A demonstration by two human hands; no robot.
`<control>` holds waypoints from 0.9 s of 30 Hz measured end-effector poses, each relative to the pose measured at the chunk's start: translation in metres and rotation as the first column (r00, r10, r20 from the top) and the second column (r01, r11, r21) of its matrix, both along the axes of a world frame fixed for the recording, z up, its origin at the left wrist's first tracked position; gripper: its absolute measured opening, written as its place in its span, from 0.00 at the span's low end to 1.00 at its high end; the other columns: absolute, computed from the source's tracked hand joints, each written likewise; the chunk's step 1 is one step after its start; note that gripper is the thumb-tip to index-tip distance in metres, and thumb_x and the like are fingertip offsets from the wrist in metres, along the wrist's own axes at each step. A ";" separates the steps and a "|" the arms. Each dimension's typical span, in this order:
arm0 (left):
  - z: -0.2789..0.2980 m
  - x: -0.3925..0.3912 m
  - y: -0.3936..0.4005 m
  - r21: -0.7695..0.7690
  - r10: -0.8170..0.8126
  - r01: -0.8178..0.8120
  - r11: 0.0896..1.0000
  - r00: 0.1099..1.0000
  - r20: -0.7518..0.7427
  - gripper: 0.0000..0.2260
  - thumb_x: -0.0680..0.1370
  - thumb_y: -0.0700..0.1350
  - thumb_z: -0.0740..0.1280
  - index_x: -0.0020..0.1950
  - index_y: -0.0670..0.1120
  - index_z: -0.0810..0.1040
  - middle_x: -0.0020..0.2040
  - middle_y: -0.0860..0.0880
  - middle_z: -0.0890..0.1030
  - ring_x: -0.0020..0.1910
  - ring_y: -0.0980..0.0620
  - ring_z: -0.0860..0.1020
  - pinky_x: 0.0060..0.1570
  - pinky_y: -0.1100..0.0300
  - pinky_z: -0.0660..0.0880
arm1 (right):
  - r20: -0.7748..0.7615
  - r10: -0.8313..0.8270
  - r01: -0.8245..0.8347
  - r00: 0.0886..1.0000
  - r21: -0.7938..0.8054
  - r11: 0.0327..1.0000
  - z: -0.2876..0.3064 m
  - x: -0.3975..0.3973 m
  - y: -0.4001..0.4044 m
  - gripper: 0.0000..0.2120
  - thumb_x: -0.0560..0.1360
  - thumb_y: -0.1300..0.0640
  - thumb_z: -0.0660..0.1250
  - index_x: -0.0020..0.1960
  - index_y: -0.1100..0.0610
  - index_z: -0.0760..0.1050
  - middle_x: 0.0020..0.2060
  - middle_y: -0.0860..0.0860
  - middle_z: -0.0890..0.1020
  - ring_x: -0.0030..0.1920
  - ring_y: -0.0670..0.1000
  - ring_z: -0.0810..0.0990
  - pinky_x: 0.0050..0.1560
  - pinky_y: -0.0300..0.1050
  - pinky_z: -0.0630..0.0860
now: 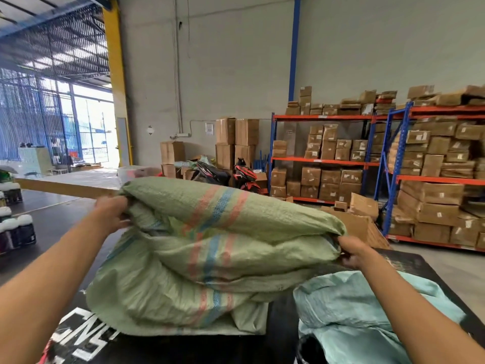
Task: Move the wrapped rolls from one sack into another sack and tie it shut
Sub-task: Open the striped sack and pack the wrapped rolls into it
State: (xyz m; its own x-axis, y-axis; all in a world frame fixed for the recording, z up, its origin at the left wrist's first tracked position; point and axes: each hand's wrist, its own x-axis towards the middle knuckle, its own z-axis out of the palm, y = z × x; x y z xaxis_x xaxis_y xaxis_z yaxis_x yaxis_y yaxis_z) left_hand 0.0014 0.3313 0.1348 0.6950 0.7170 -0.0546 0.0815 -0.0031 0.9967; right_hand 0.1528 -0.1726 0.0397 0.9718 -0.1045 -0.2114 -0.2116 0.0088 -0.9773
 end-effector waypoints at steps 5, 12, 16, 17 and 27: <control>-0.005 -0.016 0.003 -0.476 -0.235 0.219 0.852 0.972 0.027 0.09 0.79 0.45 0.60 0.45 0.44 0.78 0.40 0.44 0.82 0.42 0.45 0.79 0.50 0.50 0.76 | -0.227 0.045 0.067 0.973 0.461 0.885 -0.008 0.005 -0.022 0.16 0.75 0.67 0.62 0.62 0.63 0.76 0.40 0.64 0.84 0.35 0.63 0.85 0.41 0.57 0.83; -0.020 -0.041 0.013 -0.384 -0.342 0.473 0.793 0.868 0.360 0.09 0.73 0.50 0.71 0.40 0.45 0.85 0.40 0.46 0.85 0.39 0.47 0.84 0.44 0.50 0.81 | -0.250 0.029 0.060 0.968 0.342 0.938 -0.009 -0.010 -0.033 0.08 0.76 0.58 0.64 0.52 0.61 0.77 0.40 0.62 0.83 0.40 0.62 0.82 0.37 0.55 0.82; -0.022 -0.027 0.007 -0.195 -0.377 0.415 0.888 0.903 0.206 0.06 0.73 0.32 0.67 0.48 0.40 0.79 0.37 0.44 0.85 0.33 0.48 0.84 0.34 0.54 0.83 | -0.128 0.128 -0.122 0.984 0.054 0.991 -0.002 -0.017 -0.018 0.12 0.77 0.51 0.65 0.45 0.60 0.79 0.34 0.58 0.83 0.33 0.57 0.82 0.36 0.46 0.77; -0.020 -0.023 0.006 -0.141 -0.324 0.343 0.929 0.936 0.138 0.09 0.74 0.29 0.62 0.49 0.40 0.77 0.37 0.43 0.85 0.33 0.48 0.84 0.32 0.55 0.82 | -0.046 0.134 -0.137 0.990 -0.060 0.989 0.004 -0.018 -0.014 0.14 0.78 0.50 0.66 0.47 0.61 0.79 0.37 0.59 0.83 0.35 0.56 0.81 0.36 0.46 0.76; -0.008 -0.009 -0.025 0.773 0.160 -0.182 0.607 0.981 0.104 0.16 0.74 0.47 0.66 0.56 0.38 0.75 0.49 0.34 0.79 0.50 0.33 0.77 0.45 0.46 0.72 | 0.385 0.457 0.262 0.802 -0.914 0.310 0.009 -0.013 0.023 0.16 0.72 0.63 0.68 0.59 0.51 0.78 0.52 0.48 0.77 0.56 0.52 0.77 0.58 0.49 0.75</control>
